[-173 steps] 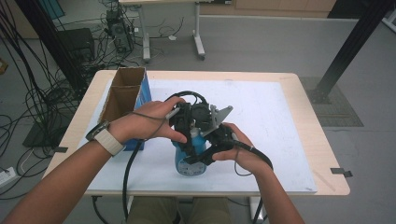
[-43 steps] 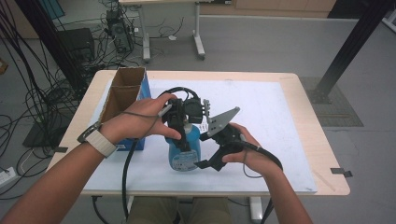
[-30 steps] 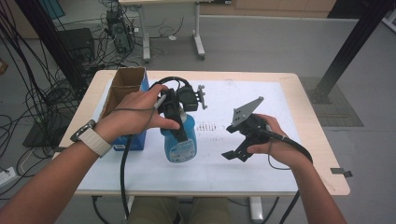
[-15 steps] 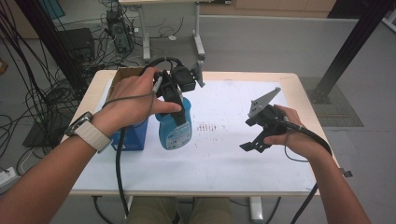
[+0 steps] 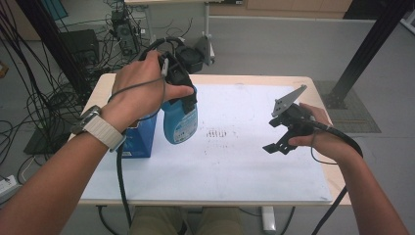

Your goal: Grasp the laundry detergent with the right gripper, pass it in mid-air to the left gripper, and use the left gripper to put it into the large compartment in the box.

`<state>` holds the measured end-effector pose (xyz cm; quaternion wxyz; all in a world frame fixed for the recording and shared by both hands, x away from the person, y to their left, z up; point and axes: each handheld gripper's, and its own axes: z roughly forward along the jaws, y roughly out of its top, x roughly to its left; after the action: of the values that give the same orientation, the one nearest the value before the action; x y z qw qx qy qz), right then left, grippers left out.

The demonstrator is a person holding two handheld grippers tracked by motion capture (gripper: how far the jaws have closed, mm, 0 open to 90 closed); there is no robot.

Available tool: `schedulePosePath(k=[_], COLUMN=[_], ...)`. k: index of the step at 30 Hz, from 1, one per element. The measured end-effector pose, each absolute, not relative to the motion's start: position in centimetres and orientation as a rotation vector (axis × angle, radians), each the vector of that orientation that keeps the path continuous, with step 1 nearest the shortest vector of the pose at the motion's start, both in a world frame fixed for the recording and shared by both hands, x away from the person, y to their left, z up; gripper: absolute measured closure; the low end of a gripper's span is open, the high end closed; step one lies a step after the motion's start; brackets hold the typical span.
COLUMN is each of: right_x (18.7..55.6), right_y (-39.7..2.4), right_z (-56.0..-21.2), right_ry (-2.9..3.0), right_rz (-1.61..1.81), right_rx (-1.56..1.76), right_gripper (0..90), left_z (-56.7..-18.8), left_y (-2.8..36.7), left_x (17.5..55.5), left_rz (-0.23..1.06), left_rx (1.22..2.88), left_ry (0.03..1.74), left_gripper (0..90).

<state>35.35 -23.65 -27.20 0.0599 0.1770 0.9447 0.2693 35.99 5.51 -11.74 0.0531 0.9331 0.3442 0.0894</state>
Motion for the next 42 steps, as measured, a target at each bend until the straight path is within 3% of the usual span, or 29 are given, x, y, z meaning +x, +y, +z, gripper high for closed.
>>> schedulePosePath(k=[12, 42], right_x=[35.9, 36.7], right_y=[-25.1, -25.2], right_z=[-27.1, -27.2], right_ry=[2.855, 2.86], right_rz=[0.8, 0.79], right_rx=[0.547, 0.587], right_gripper=[9.0, 9.1], left_z=[-9.1, -6.4], left_y=[6.7, 13.3], left_x=[37.6, 40.9], left_rz=[0.309, 0.353], left_rx=[2.74, 2.454], left_ry=[1.315, 1.734], left_gripper=[37.3, 37.4])
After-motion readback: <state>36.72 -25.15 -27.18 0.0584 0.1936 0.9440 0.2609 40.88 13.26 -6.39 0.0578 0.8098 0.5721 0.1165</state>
